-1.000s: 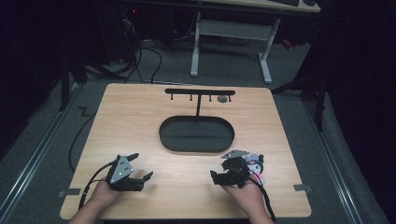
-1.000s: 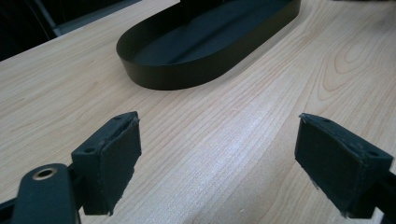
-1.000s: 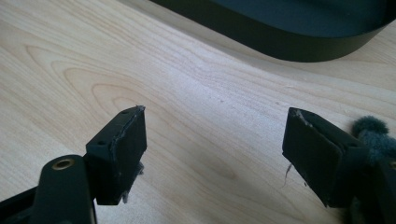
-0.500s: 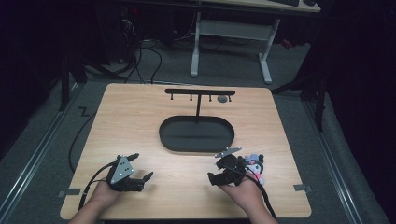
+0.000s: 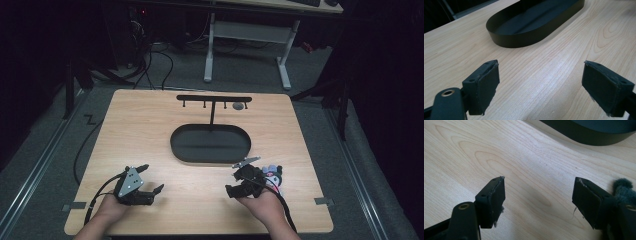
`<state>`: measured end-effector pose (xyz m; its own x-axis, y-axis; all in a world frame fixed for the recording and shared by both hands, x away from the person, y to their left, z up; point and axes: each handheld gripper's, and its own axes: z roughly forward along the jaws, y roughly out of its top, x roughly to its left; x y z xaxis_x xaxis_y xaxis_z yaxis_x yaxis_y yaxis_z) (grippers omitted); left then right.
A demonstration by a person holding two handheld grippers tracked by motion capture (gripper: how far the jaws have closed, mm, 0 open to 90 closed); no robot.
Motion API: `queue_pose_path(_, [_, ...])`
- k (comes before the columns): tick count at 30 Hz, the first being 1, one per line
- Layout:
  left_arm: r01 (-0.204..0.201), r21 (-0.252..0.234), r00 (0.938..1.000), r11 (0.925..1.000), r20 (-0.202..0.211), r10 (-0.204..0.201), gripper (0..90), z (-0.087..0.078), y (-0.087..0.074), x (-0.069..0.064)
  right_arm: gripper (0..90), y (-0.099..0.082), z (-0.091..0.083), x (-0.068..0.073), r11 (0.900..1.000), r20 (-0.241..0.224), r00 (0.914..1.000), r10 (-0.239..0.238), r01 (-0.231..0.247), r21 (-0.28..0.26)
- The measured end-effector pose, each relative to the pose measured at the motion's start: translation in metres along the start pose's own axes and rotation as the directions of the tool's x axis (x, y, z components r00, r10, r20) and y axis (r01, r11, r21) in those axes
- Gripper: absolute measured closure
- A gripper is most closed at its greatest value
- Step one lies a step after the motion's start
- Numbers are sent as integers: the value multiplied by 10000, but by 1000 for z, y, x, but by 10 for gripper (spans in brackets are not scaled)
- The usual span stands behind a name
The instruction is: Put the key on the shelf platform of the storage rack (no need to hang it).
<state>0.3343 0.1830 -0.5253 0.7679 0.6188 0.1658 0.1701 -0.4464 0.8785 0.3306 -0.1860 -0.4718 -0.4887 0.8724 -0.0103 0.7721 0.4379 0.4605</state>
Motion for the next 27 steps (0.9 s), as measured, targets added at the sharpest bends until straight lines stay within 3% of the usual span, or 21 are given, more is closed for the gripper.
queue_pose_path(13, [20, 20, 10000, 10000, 6, -20, 154, 0, 0, 0, 258, -2, -16, -15, 9997, 262, 9994, 228, -226, -89])
queue_pose_path(27, [57, -3, 10000, 10000, 32, -57, 154, 0, 0, 1, 259, -21, -44, -48, 9965, 1041, 9912, 822, -805, -206])
